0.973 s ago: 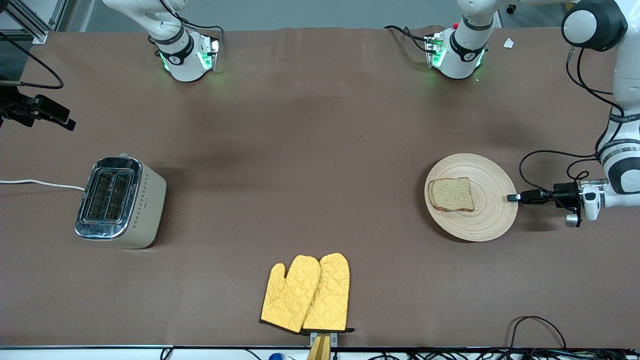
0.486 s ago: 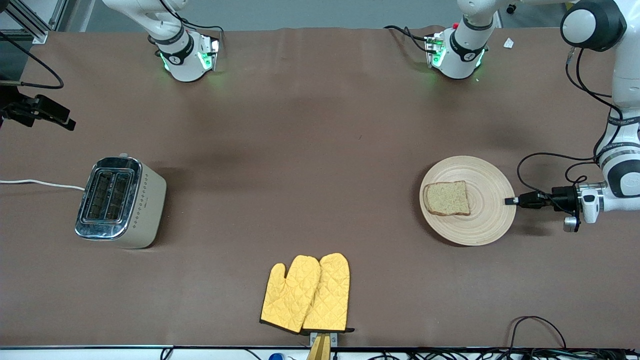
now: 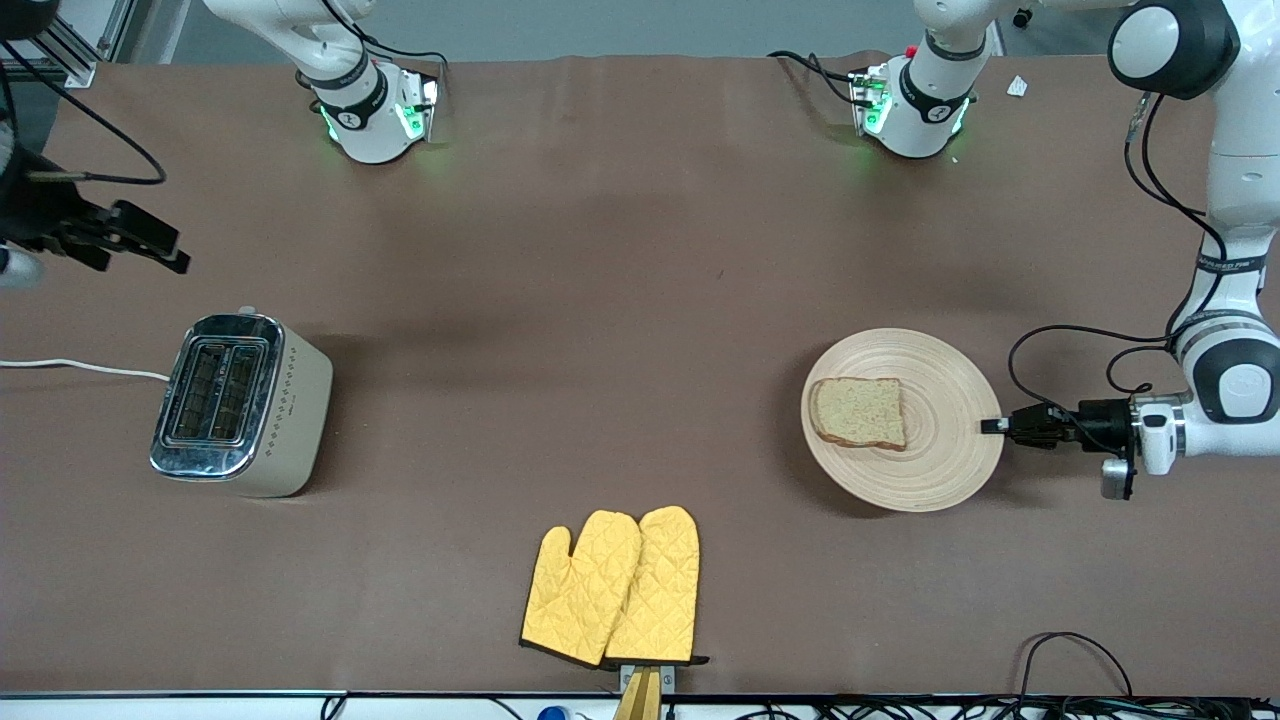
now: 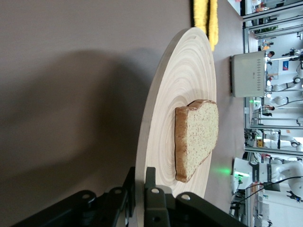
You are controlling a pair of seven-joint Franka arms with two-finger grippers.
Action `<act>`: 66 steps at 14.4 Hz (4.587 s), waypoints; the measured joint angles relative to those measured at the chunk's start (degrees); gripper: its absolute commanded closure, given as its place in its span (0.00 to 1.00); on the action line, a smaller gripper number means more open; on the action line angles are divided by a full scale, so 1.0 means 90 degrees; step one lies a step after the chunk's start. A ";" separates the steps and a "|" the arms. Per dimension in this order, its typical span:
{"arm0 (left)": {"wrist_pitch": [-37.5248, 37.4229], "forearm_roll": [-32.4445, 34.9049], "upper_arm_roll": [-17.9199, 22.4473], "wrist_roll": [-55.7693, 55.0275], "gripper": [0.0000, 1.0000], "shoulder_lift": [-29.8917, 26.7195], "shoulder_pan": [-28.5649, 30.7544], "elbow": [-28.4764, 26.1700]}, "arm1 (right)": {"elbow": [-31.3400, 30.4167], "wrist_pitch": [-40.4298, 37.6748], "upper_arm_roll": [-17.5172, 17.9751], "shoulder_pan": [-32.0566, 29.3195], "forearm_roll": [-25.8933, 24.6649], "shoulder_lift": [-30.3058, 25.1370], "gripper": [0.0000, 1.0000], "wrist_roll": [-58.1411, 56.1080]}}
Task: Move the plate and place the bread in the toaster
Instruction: 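Slide the plate toward the table middle while the right gripper approaches, then release the plate with the left gripper while the right gripper lowers, then grasp the bread slice with the right gripper and lift it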
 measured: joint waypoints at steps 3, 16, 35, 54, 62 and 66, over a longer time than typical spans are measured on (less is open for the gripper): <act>0.0014 0.0001 -0.0489 -0.0709 1.00 -0.0003 -0.0081 0.0127 | -0.0567 0.0785 0.0014 0.0393 0.0141 0.0351 0.00 0.0506; 0.0946 -0.0650 -0.0738 -0.1063 1.00 0.0220 -0.1960 0.0119 | -0.1630 0.3882 0.0026 0.1696 0.0676 0.2383 0.00 0.2287; 0.2535 -0.1704 -0.0749 -0.1097 0.00 0.1002 -0.3487 0.0133 | -0.0700 0.4128 0.0028 0.3186 0.0684 0.3574 0.12 0.5431; 0.2464 0.2963 0.0544 -0.6856 0.00 -0.1617 -0.3130 0.0618 | -0.0610 0.4010 -0.0066 0.3940 -0.0053 0.3876 0.51 0.5946; 0.0505 0.5085 0.0473 -0.8069 0.00 -0.3098 -0.3491 0.0626 | -0.0514 0.4011 -0.0065 0.3940 -0.0053 0.3928 0.64 0.5948; -0.0133 0.5153 0.0531 -0.8069 0.00 -0.3521 -0.3432 0.0608 | -0.0493 0.4027 -0.0065 0.3940 -0.0053 0.3981 0.69 0.5948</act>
